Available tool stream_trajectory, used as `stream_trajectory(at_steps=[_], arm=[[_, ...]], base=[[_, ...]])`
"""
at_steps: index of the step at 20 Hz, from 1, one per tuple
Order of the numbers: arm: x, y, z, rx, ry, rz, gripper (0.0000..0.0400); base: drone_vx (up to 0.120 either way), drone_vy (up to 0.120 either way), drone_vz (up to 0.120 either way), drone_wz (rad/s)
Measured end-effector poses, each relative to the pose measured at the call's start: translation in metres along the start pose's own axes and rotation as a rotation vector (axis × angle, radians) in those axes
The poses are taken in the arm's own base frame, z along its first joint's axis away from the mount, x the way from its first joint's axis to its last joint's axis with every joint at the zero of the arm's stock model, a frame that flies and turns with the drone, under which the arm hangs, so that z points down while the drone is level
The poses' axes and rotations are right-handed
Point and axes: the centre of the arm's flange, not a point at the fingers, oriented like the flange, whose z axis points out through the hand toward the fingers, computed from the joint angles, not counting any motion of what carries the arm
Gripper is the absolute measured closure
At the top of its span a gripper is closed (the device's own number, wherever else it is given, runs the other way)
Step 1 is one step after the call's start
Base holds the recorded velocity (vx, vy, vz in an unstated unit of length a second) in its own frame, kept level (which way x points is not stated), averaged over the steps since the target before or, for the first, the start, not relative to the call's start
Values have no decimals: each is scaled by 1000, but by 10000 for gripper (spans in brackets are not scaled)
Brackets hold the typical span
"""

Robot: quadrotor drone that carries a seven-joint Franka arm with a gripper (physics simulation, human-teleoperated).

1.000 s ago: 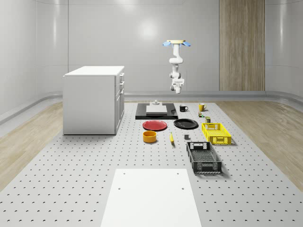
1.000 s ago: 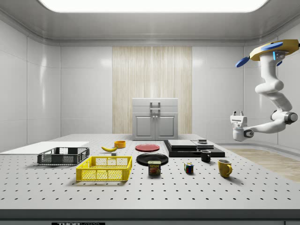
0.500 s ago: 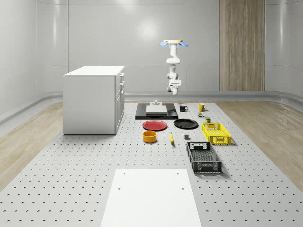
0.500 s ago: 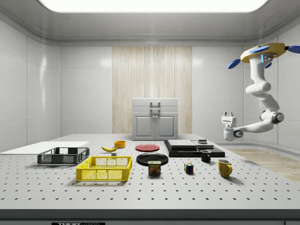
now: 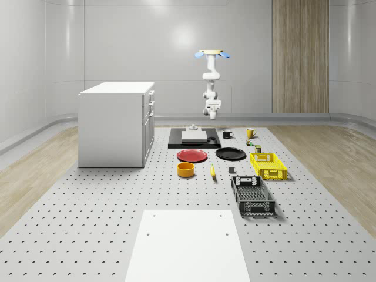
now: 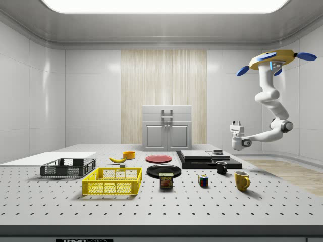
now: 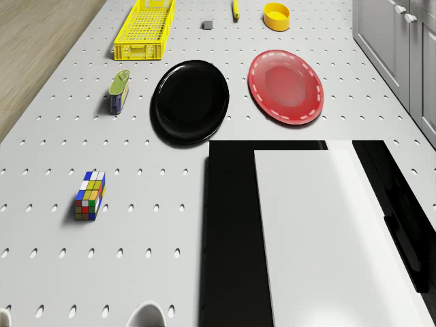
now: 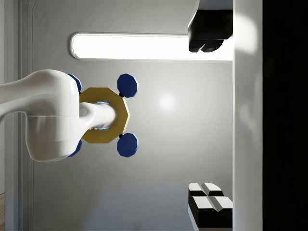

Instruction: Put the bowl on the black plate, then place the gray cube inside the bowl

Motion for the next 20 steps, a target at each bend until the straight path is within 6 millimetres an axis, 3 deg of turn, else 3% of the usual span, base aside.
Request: stream_trajectory(at_steps=[20], arm=[[-4,-2,0,-22,43,0,0]], base=[[120,-120,0,0]])
